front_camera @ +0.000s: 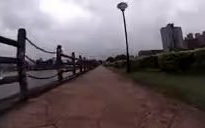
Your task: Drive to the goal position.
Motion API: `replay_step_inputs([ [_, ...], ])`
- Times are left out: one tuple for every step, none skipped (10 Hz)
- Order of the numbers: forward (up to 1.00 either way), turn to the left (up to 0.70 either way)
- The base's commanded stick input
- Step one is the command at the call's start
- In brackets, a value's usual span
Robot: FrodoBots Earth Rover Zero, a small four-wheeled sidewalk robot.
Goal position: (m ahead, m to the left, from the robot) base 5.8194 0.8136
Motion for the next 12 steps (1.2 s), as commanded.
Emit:
replay_step_inputs([
  [1.00, 0.00],
  [1.00, 0.00],
  [1.00, 0.00],
  [1.00, 0.00],
  [1.00, 0.00],
  [1.00, 0.00],
  [1.00, 0.00],
  [1.00, 0.00],
  [1.00, 0.00],
  [1.00, 0.00],
  [1.00, 0.00],
  [1.00, 0.00],
])
